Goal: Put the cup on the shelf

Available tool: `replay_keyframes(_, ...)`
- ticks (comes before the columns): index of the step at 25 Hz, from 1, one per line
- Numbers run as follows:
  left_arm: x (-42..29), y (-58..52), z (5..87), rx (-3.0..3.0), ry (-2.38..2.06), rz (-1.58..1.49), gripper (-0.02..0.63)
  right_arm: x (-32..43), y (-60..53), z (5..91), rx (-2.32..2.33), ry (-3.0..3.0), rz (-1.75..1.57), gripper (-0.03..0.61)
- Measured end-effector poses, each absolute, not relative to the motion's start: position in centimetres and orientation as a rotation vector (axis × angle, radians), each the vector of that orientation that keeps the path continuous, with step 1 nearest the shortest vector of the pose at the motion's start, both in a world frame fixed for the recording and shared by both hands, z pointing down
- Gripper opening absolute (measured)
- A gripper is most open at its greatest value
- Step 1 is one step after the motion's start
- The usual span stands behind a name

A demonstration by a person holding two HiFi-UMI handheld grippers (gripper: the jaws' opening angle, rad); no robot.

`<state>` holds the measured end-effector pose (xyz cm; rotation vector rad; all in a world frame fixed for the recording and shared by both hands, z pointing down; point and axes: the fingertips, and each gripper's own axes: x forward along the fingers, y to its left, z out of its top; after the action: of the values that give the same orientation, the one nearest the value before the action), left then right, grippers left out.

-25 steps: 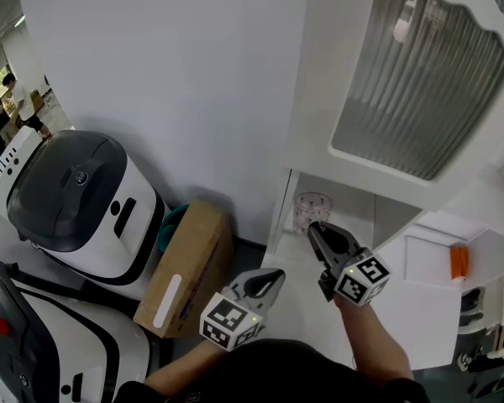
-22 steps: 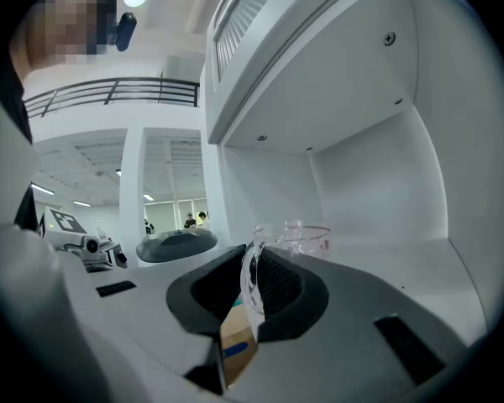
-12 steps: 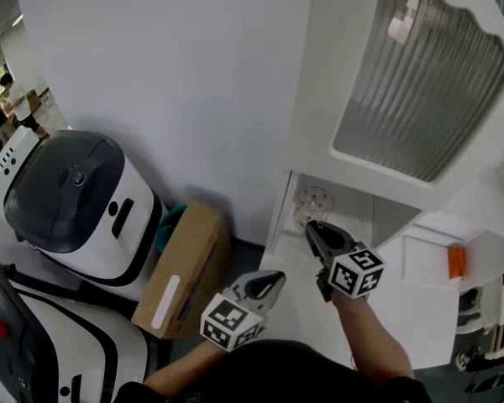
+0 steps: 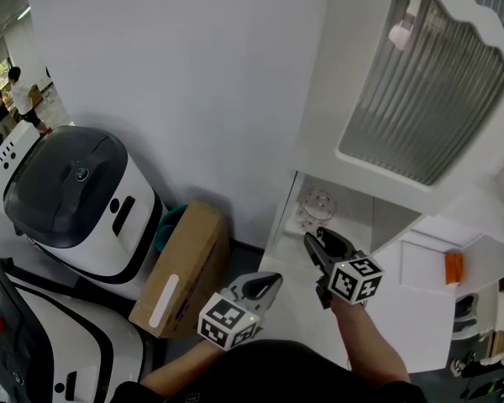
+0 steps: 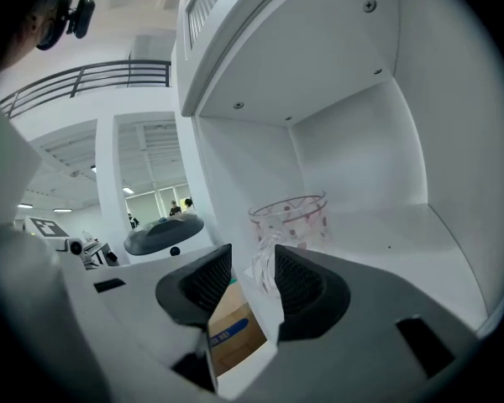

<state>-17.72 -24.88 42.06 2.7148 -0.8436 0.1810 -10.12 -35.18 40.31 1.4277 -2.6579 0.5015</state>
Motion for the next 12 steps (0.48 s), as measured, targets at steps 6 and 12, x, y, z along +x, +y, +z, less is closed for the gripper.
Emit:
replay_keyframes(6, -17.4, -24.6, 41.9, 2.724, -0.822, 0.186, 0.003, -8.7, -34.4, 39.0, 1.526, -2.669, 0.458, 0.120)
replay_keyframes(12, -17.1, -24.4, 41.9, 2.729, -0.807, 0.190, 0.003, -8.6, -34.2, 39.5, 1.527, -2.672, 0.486, 0.057)
